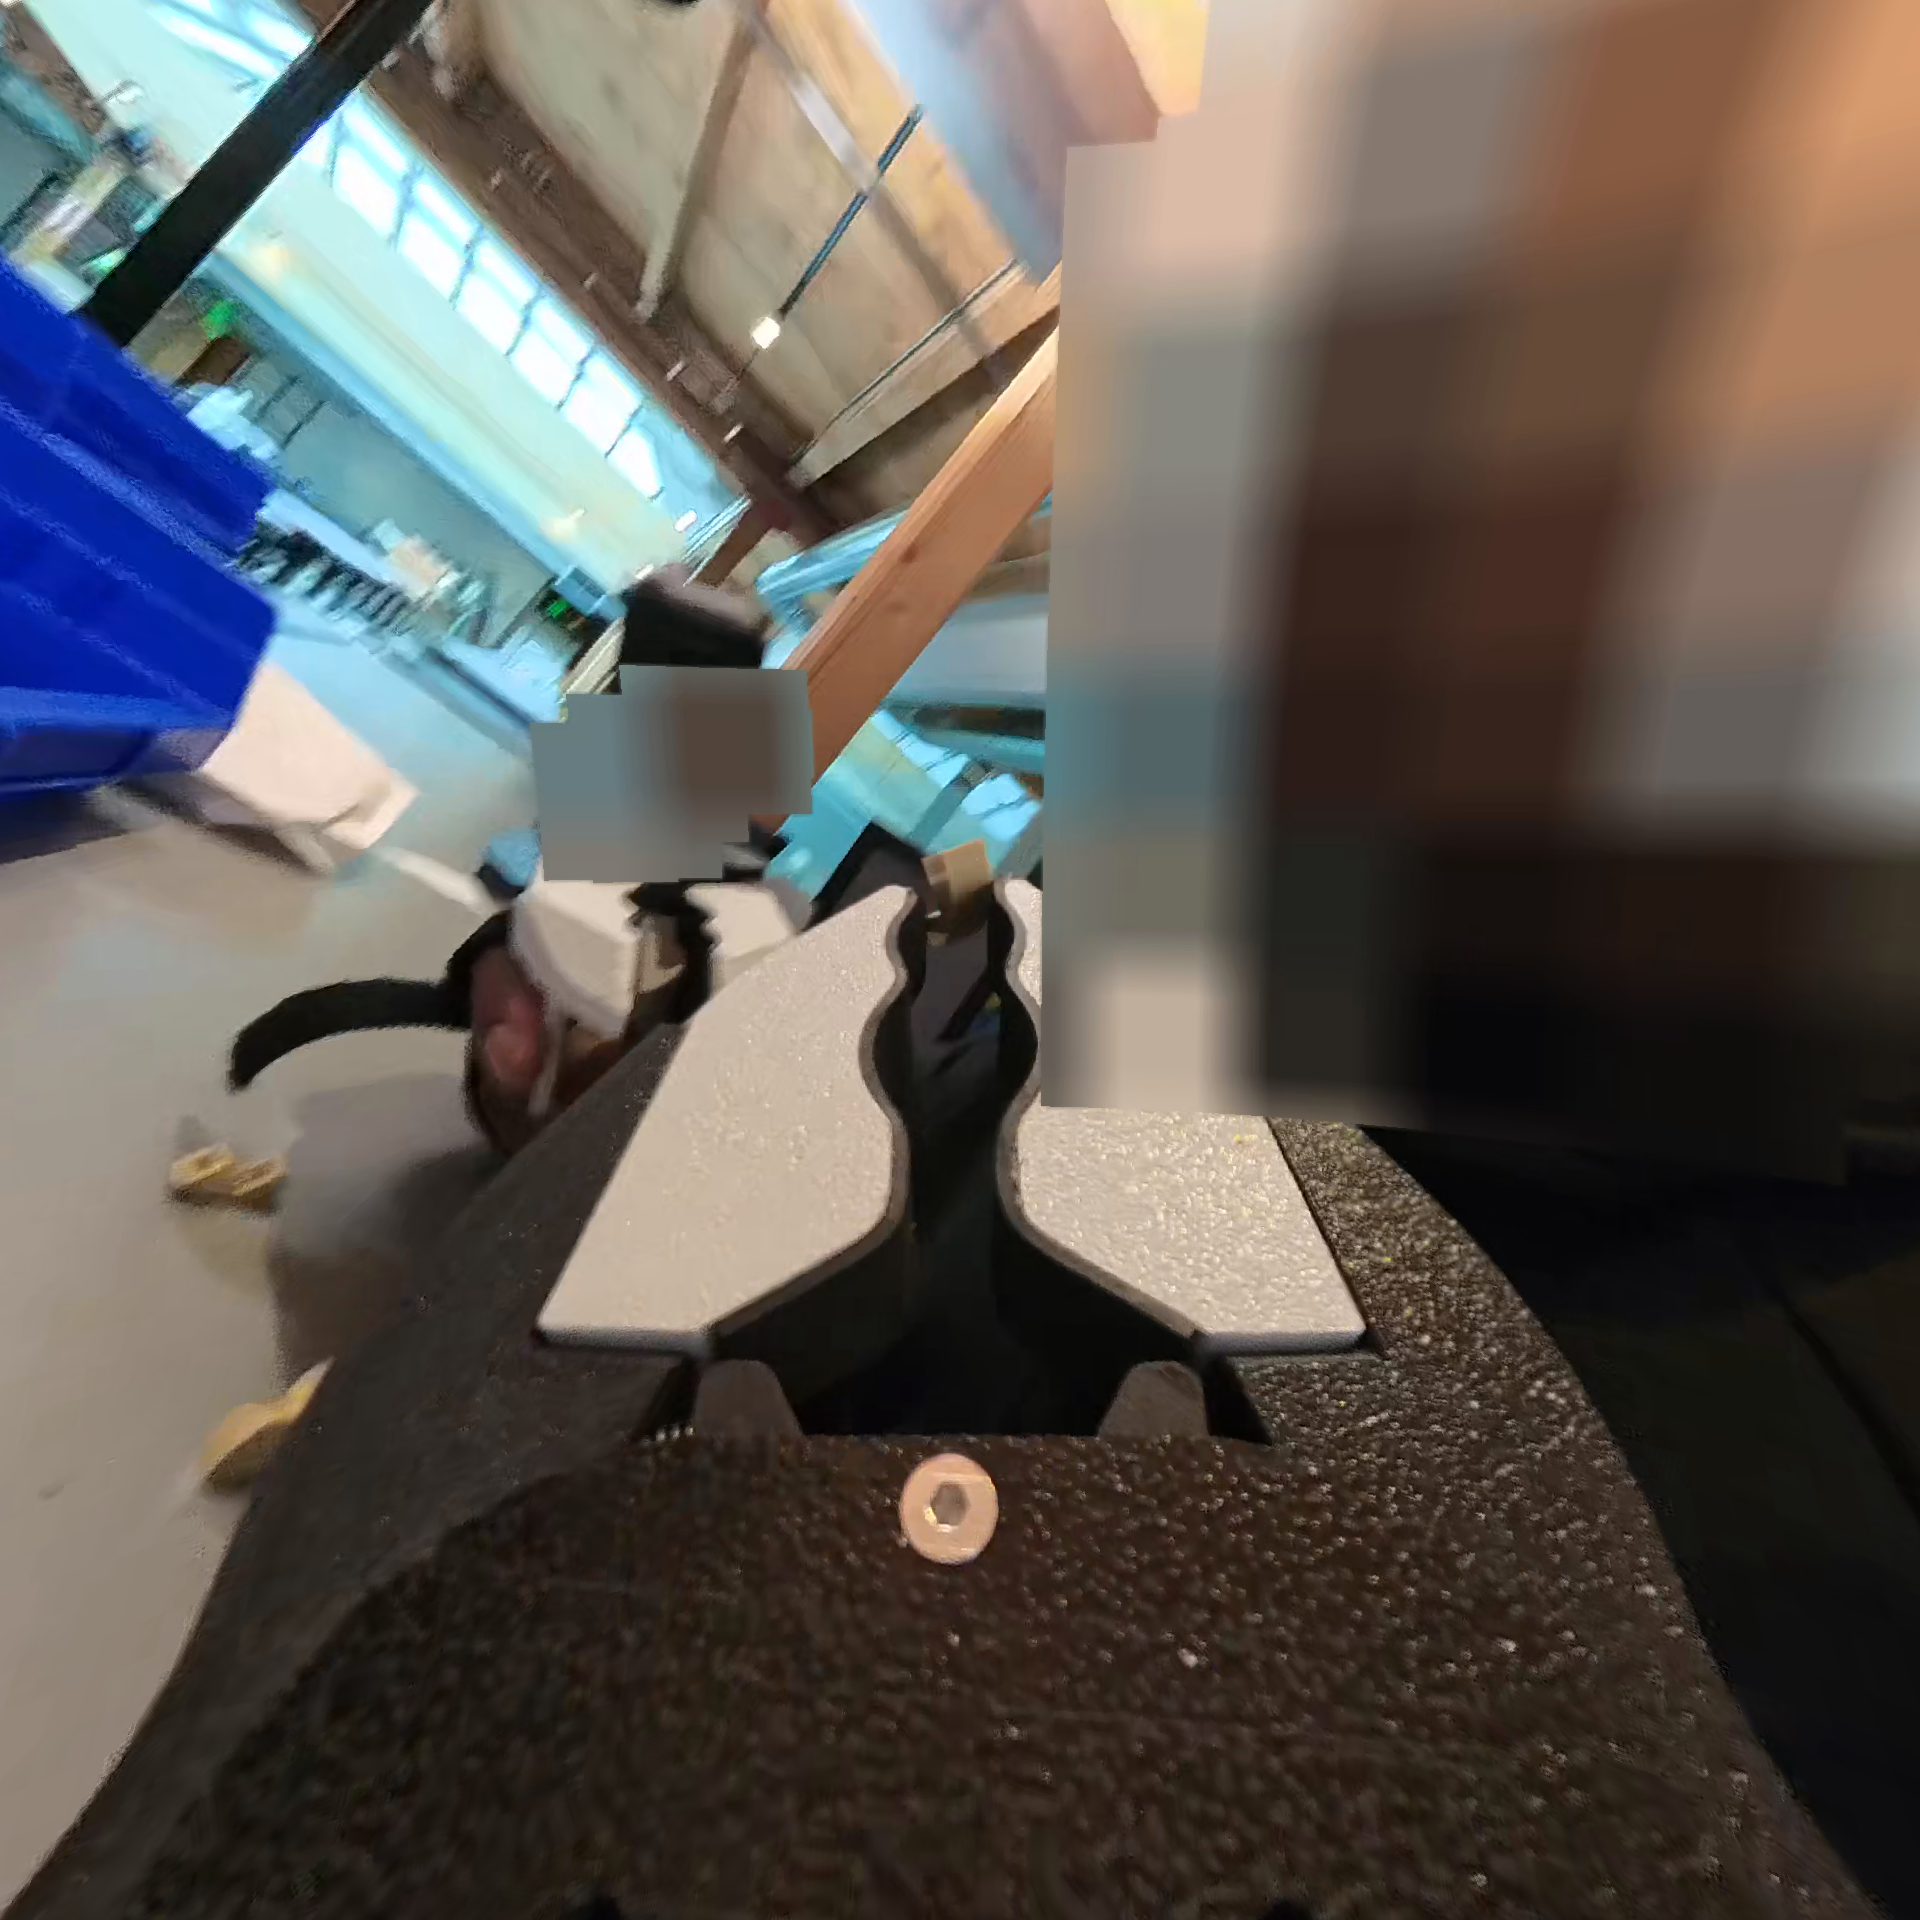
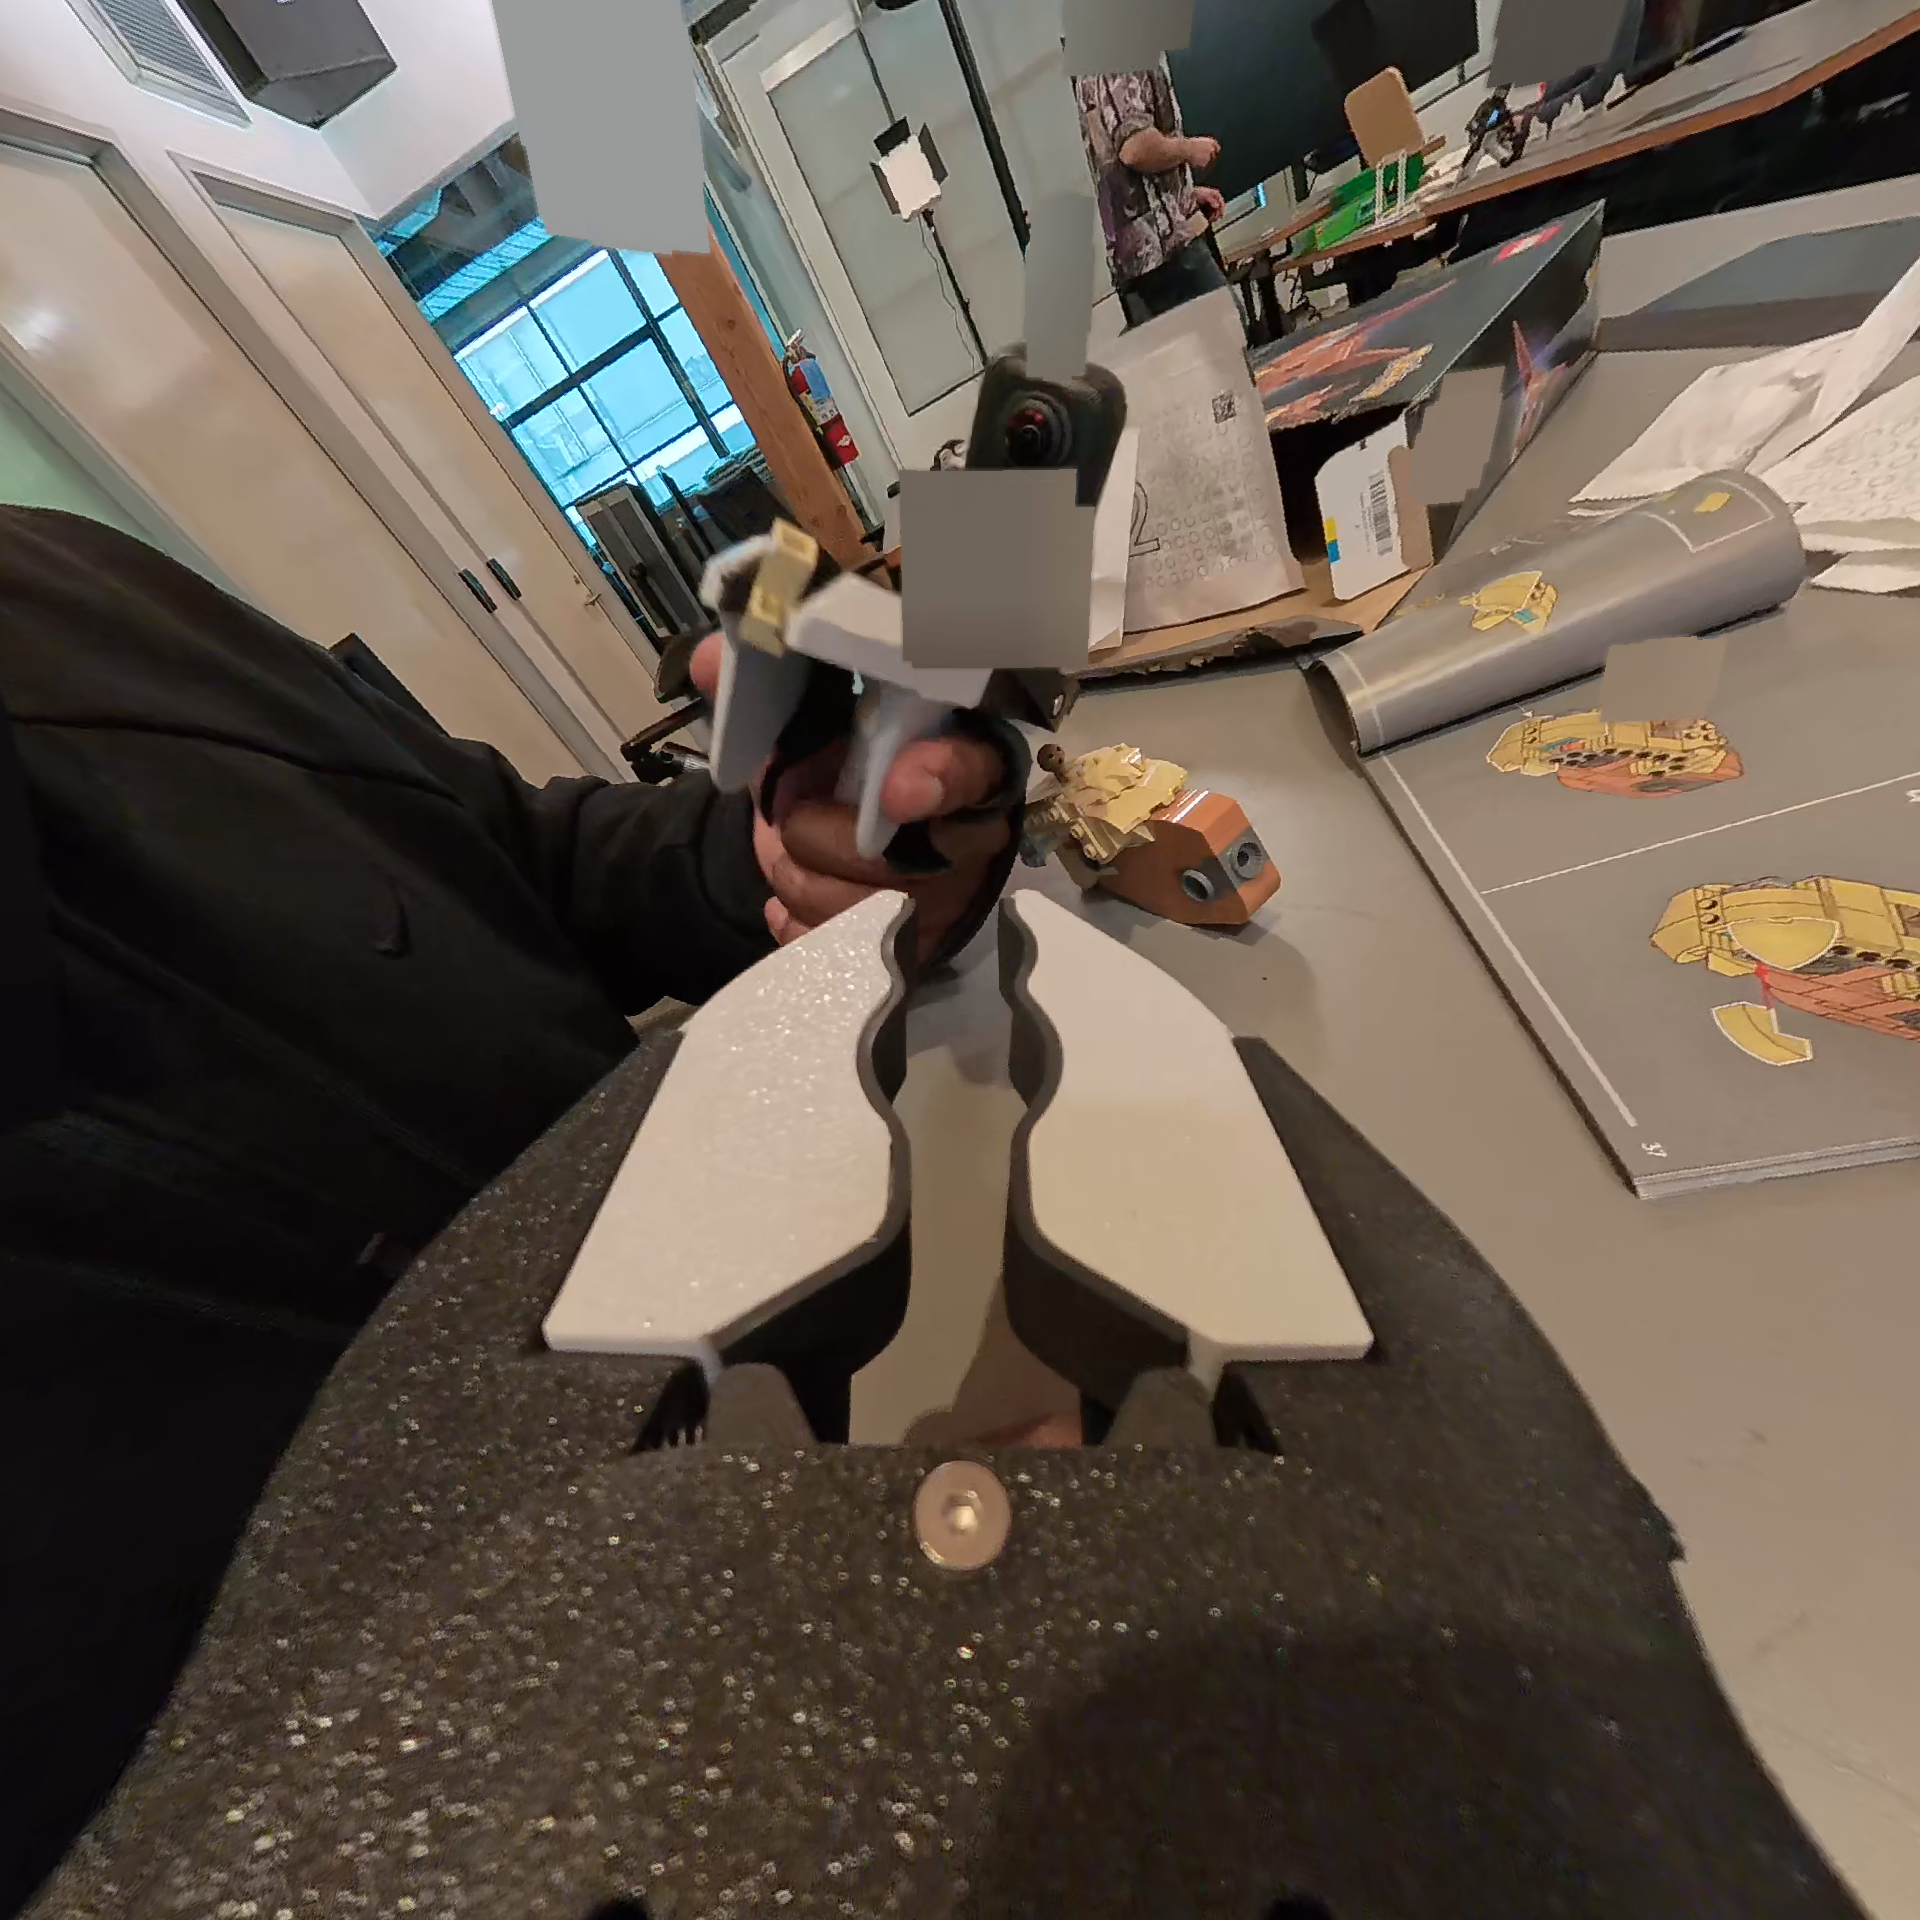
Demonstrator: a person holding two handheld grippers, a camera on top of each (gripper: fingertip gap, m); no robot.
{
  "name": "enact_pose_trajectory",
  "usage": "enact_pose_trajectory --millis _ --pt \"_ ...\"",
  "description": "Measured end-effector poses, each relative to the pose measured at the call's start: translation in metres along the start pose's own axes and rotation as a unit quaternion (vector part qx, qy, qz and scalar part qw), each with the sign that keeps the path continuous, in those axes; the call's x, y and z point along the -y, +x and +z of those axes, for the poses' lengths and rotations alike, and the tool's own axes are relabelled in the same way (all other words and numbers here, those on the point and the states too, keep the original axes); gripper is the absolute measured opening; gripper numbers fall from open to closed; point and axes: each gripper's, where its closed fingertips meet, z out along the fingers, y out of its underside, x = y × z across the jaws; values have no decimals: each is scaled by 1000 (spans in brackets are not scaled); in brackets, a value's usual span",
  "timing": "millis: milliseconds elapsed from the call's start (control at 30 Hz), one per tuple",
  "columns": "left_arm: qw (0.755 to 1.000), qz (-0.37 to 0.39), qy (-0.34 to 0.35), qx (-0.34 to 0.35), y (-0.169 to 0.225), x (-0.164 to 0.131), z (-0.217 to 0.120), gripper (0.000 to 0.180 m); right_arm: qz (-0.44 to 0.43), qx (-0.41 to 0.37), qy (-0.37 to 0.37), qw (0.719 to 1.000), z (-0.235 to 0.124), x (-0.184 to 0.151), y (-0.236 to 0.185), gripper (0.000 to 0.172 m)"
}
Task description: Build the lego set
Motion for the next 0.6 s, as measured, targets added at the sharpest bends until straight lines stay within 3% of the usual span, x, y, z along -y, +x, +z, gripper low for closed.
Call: enact_pose_trajectory --millis 33,133,267,600 --pt "999 12 -30 35 -8 -6 0 10 -8 -4 2 1000 -1 1 0 15" --pt "974 91 -136 157 -31 -24 -2 10 -43 -23 3 999 -2 3 1 15" --pt "895 191 -296 274 -52 -48 -12 11 -68 -23 -3 997 1 1 -2 15" --pt "816 246 -406 330 -64 -63 -21 11 -122 -7 -41 992 8 -13 -13 16"
